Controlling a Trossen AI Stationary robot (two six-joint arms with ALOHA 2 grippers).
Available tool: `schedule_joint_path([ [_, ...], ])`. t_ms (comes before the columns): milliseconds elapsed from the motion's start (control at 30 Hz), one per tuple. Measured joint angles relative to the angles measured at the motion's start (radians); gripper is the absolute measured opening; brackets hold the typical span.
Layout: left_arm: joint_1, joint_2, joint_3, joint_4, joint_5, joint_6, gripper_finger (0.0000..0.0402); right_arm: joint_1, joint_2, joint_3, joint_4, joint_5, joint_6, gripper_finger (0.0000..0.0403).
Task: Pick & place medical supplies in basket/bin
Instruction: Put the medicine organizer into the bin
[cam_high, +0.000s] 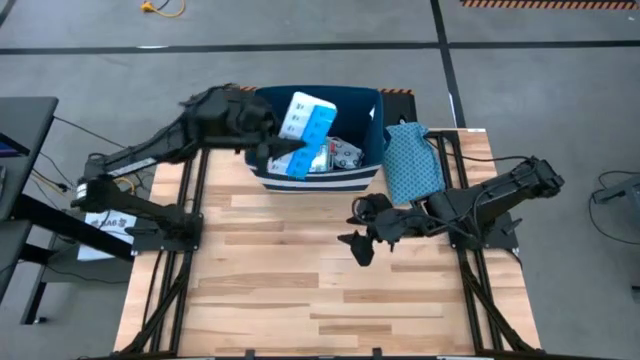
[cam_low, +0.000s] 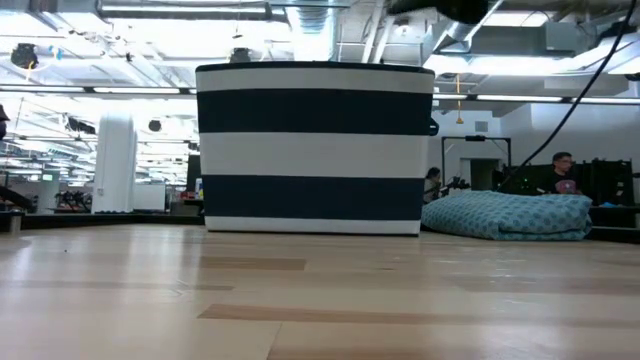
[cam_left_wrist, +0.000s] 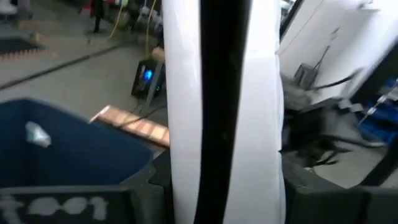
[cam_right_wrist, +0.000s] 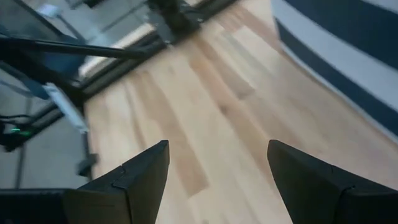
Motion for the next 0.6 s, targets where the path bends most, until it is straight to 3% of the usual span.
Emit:
schedule_joint_path([
  [333, 0.272, 0.297, 0.182, -0.036, 0.228, 0.078, 0.0128, -0.194, -0.002, 0.0, -0.163, -0.088, -0.17, 0.0266],
  [467, 0.345, 0.443, 0.275, -0.077, 0.325, 0.11, 0.0128, -0.288, -0.003, 0.0, -0.228, -0.097, -0.253, 0.0266],
  [600, 0.387, 0.573, 0.354, -0.105, 0.36, 0.118, 0.0128, -0.375, -0.003, 0.0, -0.269, -0.101, -0.328, 0.0266],
])
